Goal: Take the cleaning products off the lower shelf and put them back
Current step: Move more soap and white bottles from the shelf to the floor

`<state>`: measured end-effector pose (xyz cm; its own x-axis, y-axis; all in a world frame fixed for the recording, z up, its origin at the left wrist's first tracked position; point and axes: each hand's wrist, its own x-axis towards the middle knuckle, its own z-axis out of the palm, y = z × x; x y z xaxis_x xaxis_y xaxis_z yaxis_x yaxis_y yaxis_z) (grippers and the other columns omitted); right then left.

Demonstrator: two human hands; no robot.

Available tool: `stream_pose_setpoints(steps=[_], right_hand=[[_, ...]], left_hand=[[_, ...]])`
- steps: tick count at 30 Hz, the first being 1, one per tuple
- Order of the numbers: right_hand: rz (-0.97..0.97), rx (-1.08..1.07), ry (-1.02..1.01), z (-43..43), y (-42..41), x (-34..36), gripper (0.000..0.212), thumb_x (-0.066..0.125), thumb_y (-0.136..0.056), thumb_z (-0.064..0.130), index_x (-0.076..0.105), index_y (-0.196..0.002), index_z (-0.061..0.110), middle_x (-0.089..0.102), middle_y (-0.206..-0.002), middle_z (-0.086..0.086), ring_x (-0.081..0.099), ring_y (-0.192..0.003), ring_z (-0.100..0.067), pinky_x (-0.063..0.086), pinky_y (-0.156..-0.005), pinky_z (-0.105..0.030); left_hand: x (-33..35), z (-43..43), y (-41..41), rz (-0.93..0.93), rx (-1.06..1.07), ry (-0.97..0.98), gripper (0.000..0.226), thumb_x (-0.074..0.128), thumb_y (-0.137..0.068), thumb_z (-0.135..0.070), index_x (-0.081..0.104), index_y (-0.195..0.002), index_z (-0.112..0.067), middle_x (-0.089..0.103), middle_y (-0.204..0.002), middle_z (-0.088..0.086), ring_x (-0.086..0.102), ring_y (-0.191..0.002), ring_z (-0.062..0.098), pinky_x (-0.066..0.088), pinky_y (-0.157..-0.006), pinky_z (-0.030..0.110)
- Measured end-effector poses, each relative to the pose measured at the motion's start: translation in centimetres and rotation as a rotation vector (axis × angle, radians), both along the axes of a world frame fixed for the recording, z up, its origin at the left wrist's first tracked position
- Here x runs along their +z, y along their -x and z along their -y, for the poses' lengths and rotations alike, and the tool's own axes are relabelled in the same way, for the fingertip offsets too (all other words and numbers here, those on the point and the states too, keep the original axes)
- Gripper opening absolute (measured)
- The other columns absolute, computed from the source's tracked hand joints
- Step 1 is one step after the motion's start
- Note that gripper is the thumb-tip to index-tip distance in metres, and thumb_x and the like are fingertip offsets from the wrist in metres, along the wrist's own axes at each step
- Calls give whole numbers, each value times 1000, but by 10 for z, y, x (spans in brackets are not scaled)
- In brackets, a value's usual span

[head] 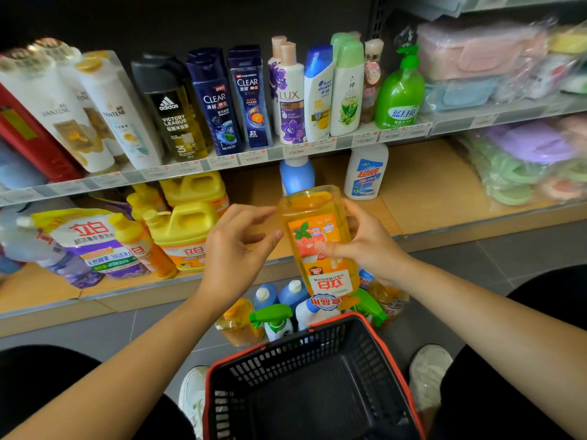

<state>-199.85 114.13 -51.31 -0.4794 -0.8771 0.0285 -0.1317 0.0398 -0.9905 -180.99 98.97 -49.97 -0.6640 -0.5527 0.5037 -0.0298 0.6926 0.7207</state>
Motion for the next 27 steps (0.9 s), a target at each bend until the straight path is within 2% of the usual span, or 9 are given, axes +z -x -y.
stream_pose_setpoints(steps=[2, 5, 8, 12, 15, 17, 21, 24, 27], right_hand=[[57, -21, 17, 1, 3, 1, 73, 90, -68, 29, 53, -131, 30, 72, -118, 3, 70, -107, -16, 58, -91, -46], [116, -55, 44, 1, 5, 5, 77, 91, -63, 31, 53, -129, 26, 71, -118, 0, 69, -110, -20, 57, -93, -51], [175, -72, 76, 1, 4, 8, 78, 91, -64, 24, 50, -131, 20, 70, -120, -4, 67, -113, -24, 54, -95, -56], [290, -88, 131, 0, 5, 12, 77, 86, -67, 18, 47, -134, 19, 67, -125, -11, 66, -116, -29, 52, -97, -58], [331, -97, 147, 1, 8, 12, 73, 83, -70, 17, 47, -134, 21, 68, -124, -8, 67, -114, -27, 54, -95, -54], [303, -129, 158, 2, 15, 12, 84, 86, -68, 21, 43, -139, 22, 67, -126, -7, 67, -114, -25, 56, -91, -48], [308, -243, 137, 2, 38, 7, 103, 92, -60, 25, 34, -145, 36, 64, -130, 1, 66, -116, -20, 59, -87, -48], [420, -280, 83, 3, 47, -8, 81, 89, -63, 26, 45, -131, 34, 70, -120, 1, 71, -107, -26, 60, -82, -50], [537, -262, -15, 5, 51, -21, 67, 85, -68, 29, 51, -126, 25, 73, -117, -7, 73, -99, -31, 60, -85, -48]], left_hand=[[-10, -2, 0, 58, 36, -135, 54, 80, -86, -19, 58, -135, -23, 63, -115, -9, 64, -105, 2, 55, -73, 13], [-28, -6, 4, 216, -54, -360, 64, 82, -81, -32, 53, -138, -25, 65, -120, -12, 65, -105, 4, 58, -82, 24], [-49, -12, 8, 402, -231, -564, 57, 80, -80, -41, 60, -131, -26, 70, -121, -8, 66, -112, 10, 55, -95, 34], [-67, -24, 9, 526, -474, -781, 46, 76, -88, -41, 63, -130, -29, 72, -124, -11, 67, -115, 8, 54, -95, 21], [-70, -26, 10, 502, -498, -898, 47, 75, -85, -51, 66, -127, -31, 71, -126, -8, 67, -117, 11, 54, -93, 20], [-72, -25, 10, 471, -493, -947, 49, 76, -81, -57, 70, -122, -31, 72, -124, -3, 68, -117, 16, 55, -94, 25], [-68, -16, 12, 264, -309, -987, 40, 83, -72, -59, 77, -100, -31, 78, -101, 5, 74, -92, 17, 58, -77, 25], [-57, 2, 15, 120, -161, -958, 27, 81, -77, -49, 75, -84, -24, 71, -75, 3, 70, -73, 19, 61, -74, 34], [-48, 14, 17, 63, -99, -946, 36, 78, -82, -42, 65, -86, -9, 64, -69, 1, 70, -65, 21, 61, -66, 34]])
